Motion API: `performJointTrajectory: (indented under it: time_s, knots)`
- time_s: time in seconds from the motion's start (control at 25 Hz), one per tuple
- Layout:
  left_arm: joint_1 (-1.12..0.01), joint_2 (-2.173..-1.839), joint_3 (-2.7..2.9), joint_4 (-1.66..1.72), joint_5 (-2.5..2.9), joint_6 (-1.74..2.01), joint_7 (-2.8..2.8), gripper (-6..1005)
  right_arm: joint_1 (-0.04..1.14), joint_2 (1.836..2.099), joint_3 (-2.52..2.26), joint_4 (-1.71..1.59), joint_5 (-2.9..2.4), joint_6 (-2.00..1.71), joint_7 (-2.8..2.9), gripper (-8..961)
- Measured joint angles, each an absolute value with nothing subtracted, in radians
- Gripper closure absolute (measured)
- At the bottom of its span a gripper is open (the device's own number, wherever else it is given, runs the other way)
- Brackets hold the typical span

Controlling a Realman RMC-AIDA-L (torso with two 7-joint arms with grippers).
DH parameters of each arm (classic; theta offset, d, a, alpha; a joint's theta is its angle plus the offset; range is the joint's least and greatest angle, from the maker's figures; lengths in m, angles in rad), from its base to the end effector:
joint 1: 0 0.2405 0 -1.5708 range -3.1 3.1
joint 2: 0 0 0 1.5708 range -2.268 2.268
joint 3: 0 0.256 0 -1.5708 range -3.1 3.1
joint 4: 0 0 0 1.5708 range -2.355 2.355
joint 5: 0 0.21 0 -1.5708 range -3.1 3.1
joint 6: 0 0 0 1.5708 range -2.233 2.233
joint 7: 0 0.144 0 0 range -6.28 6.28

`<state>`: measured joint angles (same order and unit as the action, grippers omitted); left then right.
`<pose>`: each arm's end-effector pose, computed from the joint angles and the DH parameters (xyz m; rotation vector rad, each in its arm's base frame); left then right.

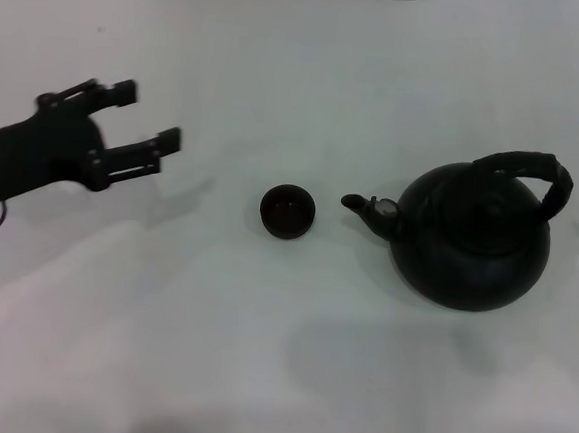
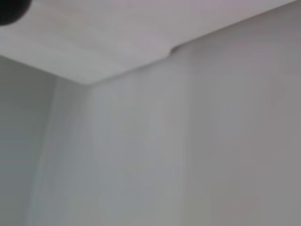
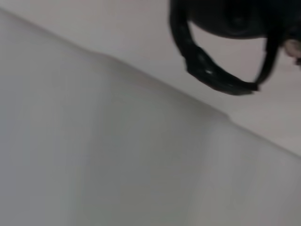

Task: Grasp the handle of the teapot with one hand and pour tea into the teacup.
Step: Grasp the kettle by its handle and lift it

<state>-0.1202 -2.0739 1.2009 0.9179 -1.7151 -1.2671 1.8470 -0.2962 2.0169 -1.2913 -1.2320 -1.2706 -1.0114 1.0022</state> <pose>-0.2892 0.2845 0.0069 -2.4215 -0.5889 -0.7461 0.3481 0.2109 0.0728 -2.1120 0.3892 0.3215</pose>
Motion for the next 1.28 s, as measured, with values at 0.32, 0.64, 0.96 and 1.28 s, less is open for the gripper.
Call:
performJointTrajectory:
  time_s: [0.32, 0.64, 0.96, 1.28]
  knots:
    - [-0.145, -2.07, 1.04, 0.687, -1.752, -1.347, 1.974, 142, -0.34, 2.022, -1.316, -1.433, -1.518, -1.107, 1.343, 108]
    - [-0.128, -2.073, 1.026, 0.67, -1.77, -1.356, 2.015, 144, -0.27, 2.021, -1.392, -1.395, -1.514, -1.08, 1.361, 132]
    - [-0.122, -2.072, 1.023, 0.671, -1.786, -1.374, 2.023, 147, -0.193, 2.017, -1.398, -1.336, -1.52, -1.023, 1.354, 288]
    - [-0.128, -2.069, 0.995, 0.671, -1.794, -1.374, 2.025, 148, -0.186, 2.015, -1.398, -1.326, -1.525, -0.976, 1.327, 448]
